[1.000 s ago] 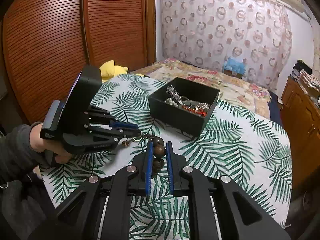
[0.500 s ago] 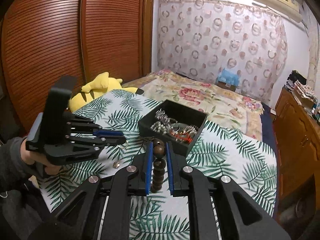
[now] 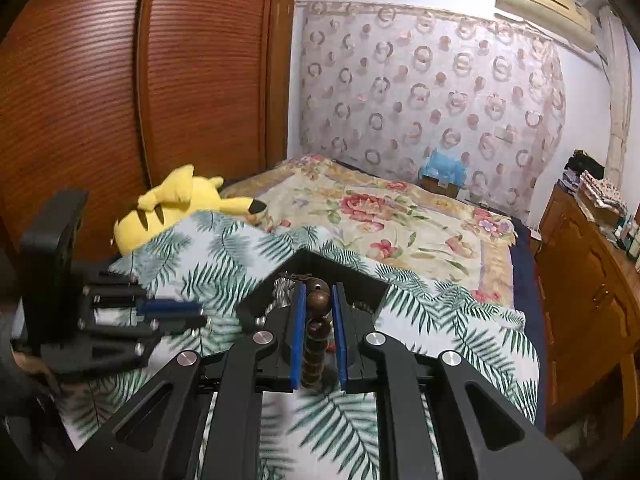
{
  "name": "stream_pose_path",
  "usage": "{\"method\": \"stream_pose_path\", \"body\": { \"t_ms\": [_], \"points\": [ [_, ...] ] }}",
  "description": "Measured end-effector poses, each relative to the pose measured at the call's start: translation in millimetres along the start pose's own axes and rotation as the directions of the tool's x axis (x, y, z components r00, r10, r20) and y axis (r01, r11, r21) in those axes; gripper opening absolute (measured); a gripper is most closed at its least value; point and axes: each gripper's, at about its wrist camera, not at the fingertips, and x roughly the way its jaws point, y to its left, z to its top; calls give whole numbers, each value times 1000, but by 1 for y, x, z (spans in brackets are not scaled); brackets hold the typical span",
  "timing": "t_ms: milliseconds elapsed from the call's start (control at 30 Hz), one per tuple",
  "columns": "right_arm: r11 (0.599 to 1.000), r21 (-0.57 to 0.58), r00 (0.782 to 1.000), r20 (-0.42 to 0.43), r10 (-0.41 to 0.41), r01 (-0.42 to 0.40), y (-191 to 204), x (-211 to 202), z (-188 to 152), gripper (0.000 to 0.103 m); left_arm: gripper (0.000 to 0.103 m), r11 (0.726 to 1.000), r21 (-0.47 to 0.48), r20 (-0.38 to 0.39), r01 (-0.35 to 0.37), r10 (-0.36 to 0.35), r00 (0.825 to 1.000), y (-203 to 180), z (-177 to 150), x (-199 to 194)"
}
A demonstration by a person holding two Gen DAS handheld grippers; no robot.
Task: Organize jewelry
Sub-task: 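Carry the wooden bead bracelet and gold ring over the black box, then open both grippers to drop the bracelet and ring into the box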
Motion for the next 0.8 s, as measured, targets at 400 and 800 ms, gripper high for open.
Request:
{"method": "stream_pose_path", "body": {
  "t_ms": [400,800],
  "points": [
    [994,108,999,-25,33,-30,-17,52,13,15,9,1000,6,23,-8,7,1000,9,23,7],
    [982,179,996,-65,65,-53,-30,78,-8,16,9,1000,-6,18,-20,20,1000,11,45,29]
  ]
}}
